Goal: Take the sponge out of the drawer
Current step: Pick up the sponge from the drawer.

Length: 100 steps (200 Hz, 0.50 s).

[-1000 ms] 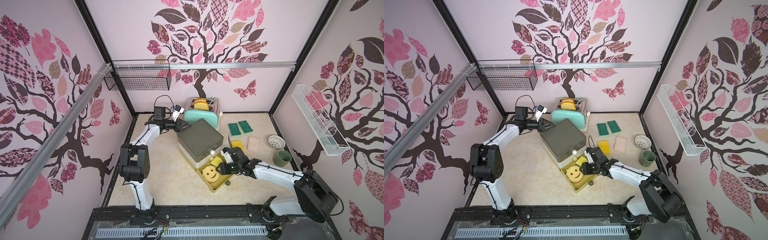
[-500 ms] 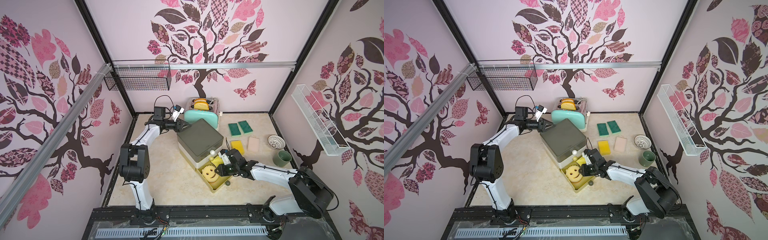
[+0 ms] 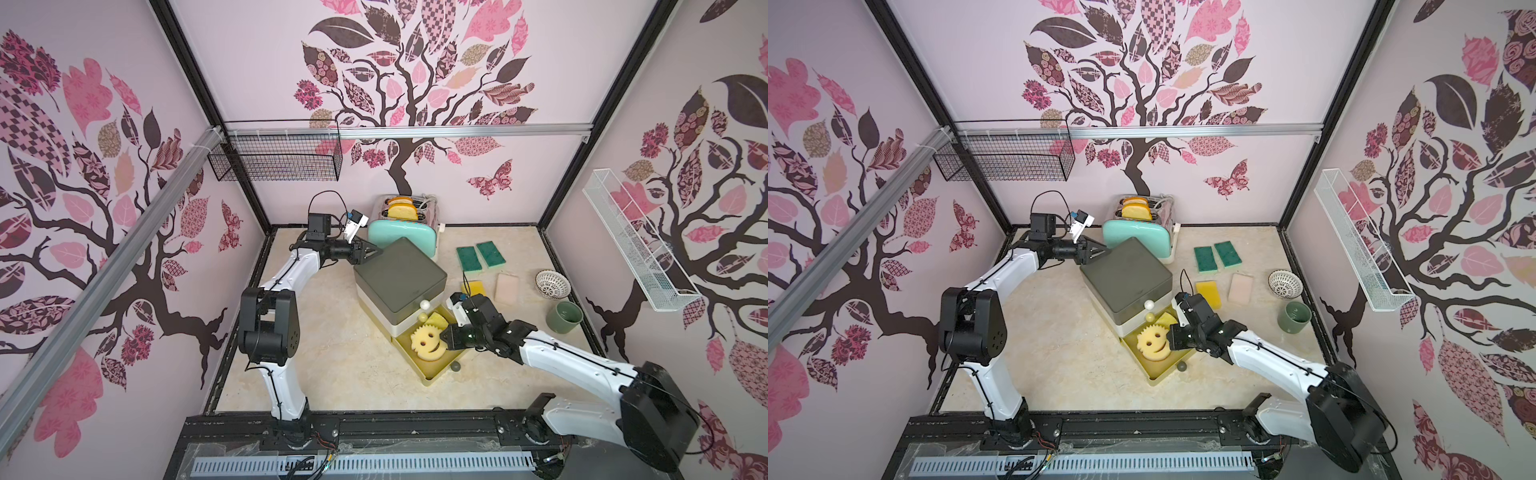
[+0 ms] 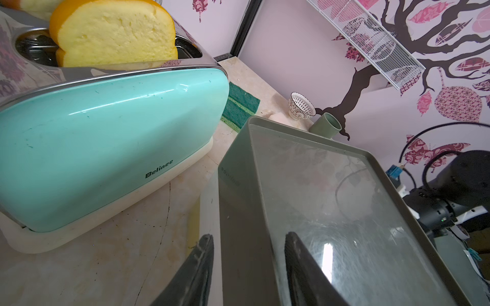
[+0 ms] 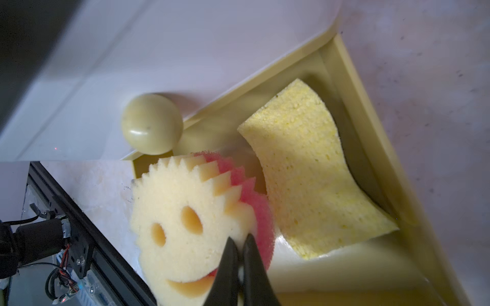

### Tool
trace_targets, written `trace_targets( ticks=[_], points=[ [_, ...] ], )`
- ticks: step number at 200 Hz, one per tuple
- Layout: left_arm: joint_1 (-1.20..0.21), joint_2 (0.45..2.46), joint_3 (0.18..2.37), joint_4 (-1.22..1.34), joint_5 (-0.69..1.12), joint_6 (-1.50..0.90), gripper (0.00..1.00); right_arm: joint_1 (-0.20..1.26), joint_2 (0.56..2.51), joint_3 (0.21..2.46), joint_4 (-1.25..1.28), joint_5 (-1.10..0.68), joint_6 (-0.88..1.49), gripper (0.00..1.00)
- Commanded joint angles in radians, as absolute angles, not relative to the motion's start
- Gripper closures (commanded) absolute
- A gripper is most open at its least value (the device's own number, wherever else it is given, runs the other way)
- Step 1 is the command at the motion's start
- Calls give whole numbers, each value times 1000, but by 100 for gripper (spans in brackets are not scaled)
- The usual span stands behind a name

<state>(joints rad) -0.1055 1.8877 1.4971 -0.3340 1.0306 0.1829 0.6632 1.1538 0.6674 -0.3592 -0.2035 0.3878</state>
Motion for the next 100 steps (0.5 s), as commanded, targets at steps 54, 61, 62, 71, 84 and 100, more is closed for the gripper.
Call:
trace_targets(
  ticks=[54,61,62,71,84,100],
  points=[
    [-126,1946,1452,-382,965,217,53,460,902,676,-667,1,469,99],
    [-127,1948,1453,-379,967,215,53,415,866,653,-652,7,493,100],
    [-127,1948,1453,-378,968,215,53,409,862,650,-651,6,496,100],
    [-127,1948,1452,-377,969,213,53,362,825,626,-631,15,521,100],
    [-127,1948,1451,-373,971,210,53,305,803,612,-625,33,552,100],
    [-125,1944,1451,-372,974,207,53,249,796,599,-603,37,585,100]
  ],
)
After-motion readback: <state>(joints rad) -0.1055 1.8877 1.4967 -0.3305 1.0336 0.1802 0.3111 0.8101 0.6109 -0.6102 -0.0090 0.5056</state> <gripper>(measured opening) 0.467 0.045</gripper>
